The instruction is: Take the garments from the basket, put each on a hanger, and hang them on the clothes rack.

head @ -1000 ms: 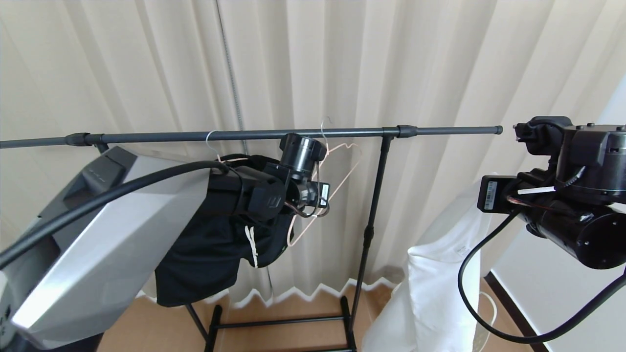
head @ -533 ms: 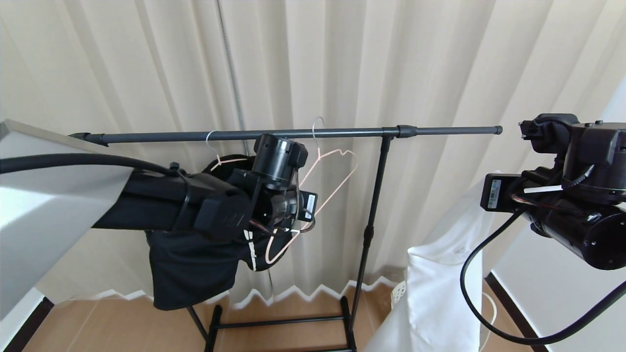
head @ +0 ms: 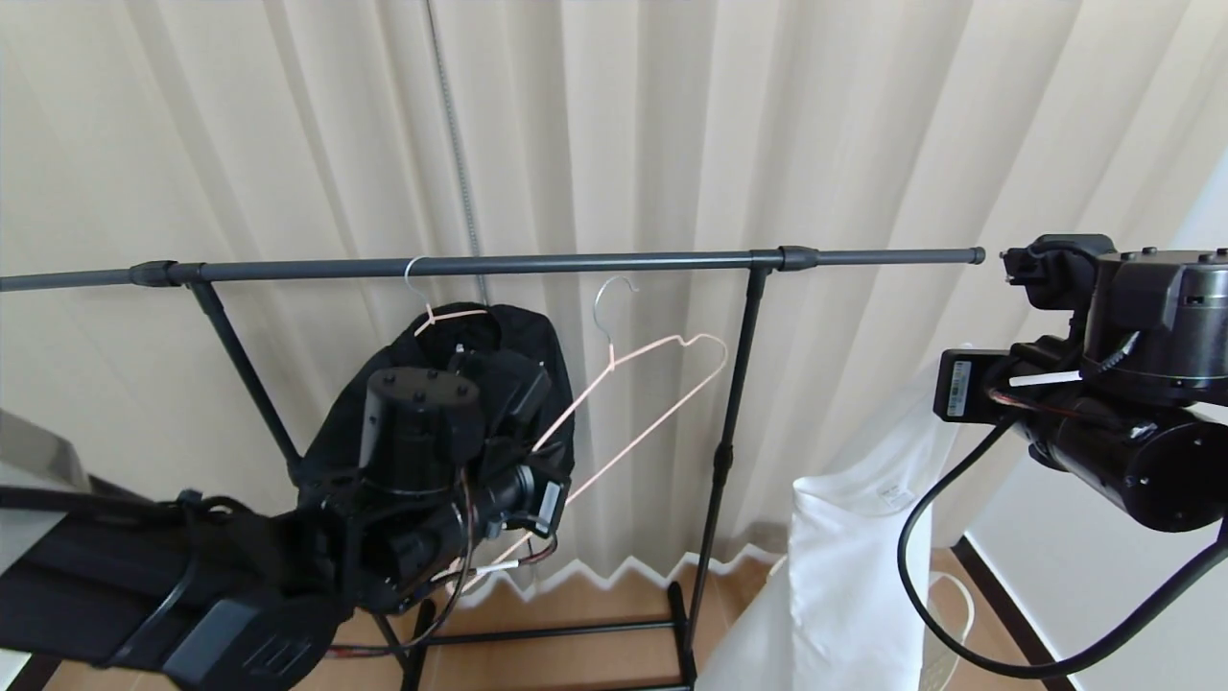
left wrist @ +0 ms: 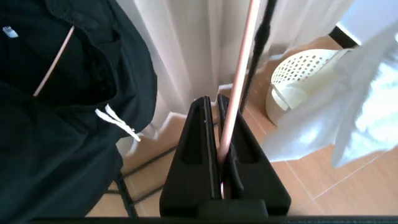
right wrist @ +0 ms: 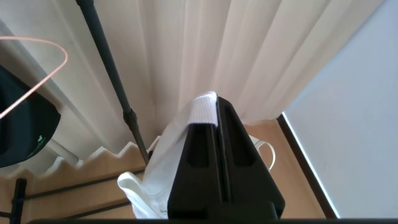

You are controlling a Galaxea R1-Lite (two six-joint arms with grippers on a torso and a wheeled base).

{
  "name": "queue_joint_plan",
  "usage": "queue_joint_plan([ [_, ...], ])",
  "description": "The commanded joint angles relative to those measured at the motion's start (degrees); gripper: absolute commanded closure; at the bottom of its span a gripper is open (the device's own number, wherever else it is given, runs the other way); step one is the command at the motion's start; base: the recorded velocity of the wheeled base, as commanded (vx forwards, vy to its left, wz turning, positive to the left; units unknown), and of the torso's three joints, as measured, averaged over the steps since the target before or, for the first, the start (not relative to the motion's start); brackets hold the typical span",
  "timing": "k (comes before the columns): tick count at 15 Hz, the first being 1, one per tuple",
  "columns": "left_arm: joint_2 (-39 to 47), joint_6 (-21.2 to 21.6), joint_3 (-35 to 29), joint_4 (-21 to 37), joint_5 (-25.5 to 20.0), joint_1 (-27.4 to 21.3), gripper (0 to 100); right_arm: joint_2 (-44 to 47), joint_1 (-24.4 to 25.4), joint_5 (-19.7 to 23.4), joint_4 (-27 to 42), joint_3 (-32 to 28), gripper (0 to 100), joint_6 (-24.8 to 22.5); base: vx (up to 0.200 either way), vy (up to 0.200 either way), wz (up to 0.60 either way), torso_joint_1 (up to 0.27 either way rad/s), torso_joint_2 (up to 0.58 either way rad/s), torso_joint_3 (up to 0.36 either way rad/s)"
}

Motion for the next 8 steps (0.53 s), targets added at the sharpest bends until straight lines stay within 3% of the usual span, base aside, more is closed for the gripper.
queue_joint_plan([
  [1, -3.3, 2.6, 11.8, -9.8, -4.1, -0.5, 100, 1.1, -0.2, 0.0, -0.1, -0.3, 100, 0.0, 0.000, 0.000, 0.00, 0.000, 0.00, 0.000],
  [5, -5.5, 3.3, 18.5, -16.0, -11.6, -2.8, 100, 3.3, -3.7, 0.0, -0.2, -1.0, 100, 0.0, 0.000, 0.000, 0.00, 0.000, 0.00, 0.000],
  [8, -5.5, 3.4, 19.3, -16.2, -14.4, -5.8, 100, 4.1, -4.2, 0.0, -0.2, -1.6, 100, 0.2, 0.000, 0.000, 0.00, 0.000, 0.00, 0.000],
])
